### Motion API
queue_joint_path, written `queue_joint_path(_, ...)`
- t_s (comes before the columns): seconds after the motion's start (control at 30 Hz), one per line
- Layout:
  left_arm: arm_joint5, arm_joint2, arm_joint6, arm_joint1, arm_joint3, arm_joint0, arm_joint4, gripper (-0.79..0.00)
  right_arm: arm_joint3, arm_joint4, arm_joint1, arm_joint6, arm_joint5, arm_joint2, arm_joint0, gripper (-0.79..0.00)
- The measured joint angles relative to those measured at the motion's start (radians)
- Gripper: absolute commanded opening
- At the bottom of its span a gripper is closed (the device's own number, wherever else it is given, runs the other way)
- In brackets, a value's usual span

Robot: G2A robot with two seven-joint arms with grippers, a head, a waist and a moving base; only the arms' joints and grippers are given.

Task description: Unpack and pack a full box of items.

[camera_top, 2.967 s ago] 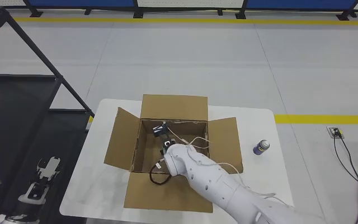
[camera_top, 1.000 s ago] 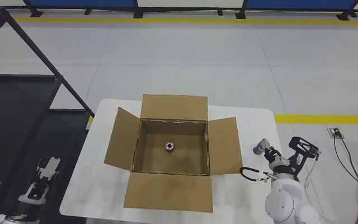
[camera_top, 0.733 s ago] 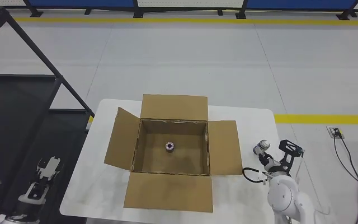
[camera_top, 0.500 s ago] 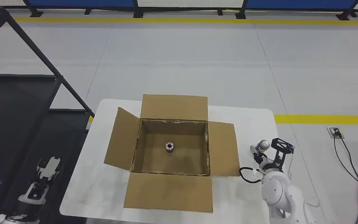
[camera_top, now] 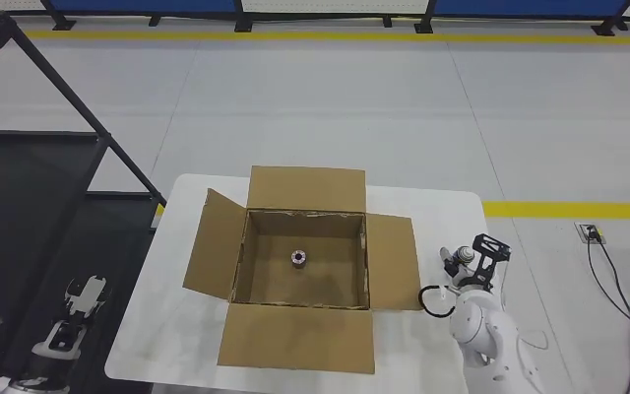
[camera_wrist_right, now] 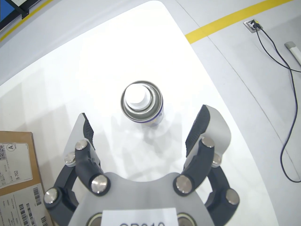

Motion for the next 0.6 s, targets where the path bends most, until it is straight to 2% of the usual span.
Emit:
queue_joint_path(0.1,0.0,0.0,0.0,0.0,0.0,0.0,0.0,0.0,0.041,-0.022,-0.003,0.016,0.038,-0.016,0.04,-0.018)
queue_joint_path(0.2,0.0,0.0,0.0,0.0,0.0,0.0,0.0,0.0,0.08,-0.04,-0.005,0.026,0.063,-0.03,0.076,-0.12)
queue_joint_path(0.23,0.0,0.0,0.0,0.0,0.0,0.0,0.0,0.0,0.09,-0.042,-0.006,0.028,0.067,-0.033,0.086,-0.354)
queue_joint_path(0.27,0.0,0.0,0.0,0.0,0.0,0.0,0.0,0.0,0.099,-0.043,-0.007,0.028,0.07,-0.037,0.093,-0.493)
queue_joint_path(0.33,0.0,0.0,0.0,0.0,0.0,0.0,0.0,0.0,0.112,-0.047,-0.009,0.023,0.082,-0.044,0.104,-0.628)
queue_joint_path(0.37,0.0,0.0,0.0,0.0,0.0,0.0,0.0,0.0,0.114,-0.048,-0.009,0.019,0.086,-0.046,0.106,-0.785)
queue_joint_path(0.6,0.0,0.0,0.0,0.0,0.0,0.0,0.0,0.0,0.034,-0.015,-0.014,-0.038,0.121,-0.029,0.062,-0.785)
